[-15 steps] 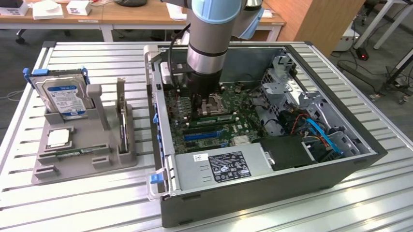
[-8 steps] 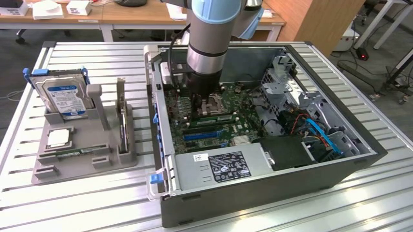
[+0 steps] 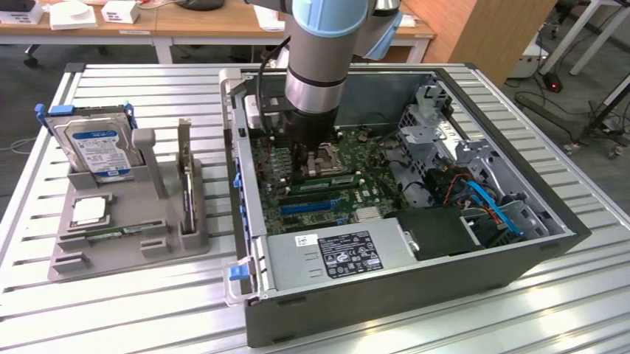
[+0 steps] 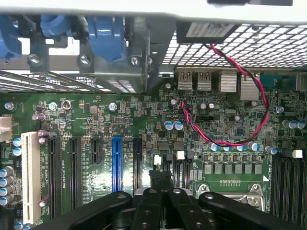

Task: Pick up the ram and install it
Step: 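Press down the ram until it locks into place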

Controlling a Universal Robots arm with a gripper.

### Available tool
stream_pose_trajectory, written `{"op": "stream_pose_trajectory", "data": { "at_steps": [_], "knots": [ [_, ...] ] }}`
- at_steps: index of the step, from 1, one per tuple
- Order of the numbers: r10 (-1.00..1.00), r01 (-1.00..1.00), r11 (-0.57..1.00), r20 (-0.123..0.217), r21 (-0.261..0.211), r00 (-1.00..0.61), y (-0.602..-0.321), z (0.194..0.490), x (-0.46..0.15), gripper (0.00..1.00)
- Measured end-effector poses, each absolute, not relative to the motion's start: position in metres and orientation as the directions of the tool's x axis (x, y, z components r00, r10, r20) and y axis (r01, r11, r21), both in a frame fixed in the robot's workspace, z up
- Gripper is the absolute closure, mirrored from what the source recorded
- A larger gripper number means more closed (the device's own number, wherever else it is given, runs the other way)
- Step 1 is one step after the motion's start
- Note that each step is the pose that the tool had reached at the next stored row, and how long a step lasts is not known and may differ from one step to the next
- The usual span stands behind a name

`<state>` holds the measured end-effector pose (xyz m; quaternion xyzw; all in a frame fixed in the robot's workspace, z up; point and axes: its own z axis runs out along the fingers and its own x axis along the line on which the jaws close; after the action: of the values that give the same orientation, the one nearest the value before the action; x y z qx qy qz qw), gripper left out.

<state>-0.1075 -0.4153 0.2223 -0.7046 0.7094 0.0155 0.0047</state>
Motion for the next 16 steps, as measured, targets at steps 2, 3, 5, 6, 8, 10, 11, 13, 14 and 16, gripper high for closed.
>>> {"op": "stream_pose_trajectory", "data": {
  "at_steps": [2,3,5,6,8,10,11,13,14,16],
  "knots": [
    [-1.0,-1.0,0.007,-0.029,0.015,-0.007,-0.415,0.223,-0.107,0.91],
    [-1.0,-1.0,0.007,-0.03,0.014,-0.007,-0.415,0.223,-0.107,0.91],
    [-1.0,-1.0,0.007,-0.029,0.015,-0.007,-0.415,0.225,-0.107,0.91],
    [-1.0,-1.0,0.007,-0.029,0.015,-0.007,-0.415,0.226,-0.107,0.91],
    [-1.0,-1.0,0.007,-0.029,0.015,-0.007,-0.415,0.228,-0.107,0.91],
    [-1.0,-1.0,0.007,-0.029,0.015,-0.007,-0.415,0.23,-0.107,0.91],
    [-1.0,-1.0,0.007,-0.029,0.015,-0.007,-0.415,0.231,-0.107,0.91],
    [-1.0,-1.0,0.007,-0.029,0.015,-0.007,-0.415,0.233,-0.107,0.91],
    [-1.0,-1.0,0.007,-0.029,0.015,-0.007,-0.415,0.234,-0.107,0.91],
    [-1.0,-1.0,0.007,-0.029,0.015,-0.007,-0.415,0.237,-0.107,0.91]
  ]
}}
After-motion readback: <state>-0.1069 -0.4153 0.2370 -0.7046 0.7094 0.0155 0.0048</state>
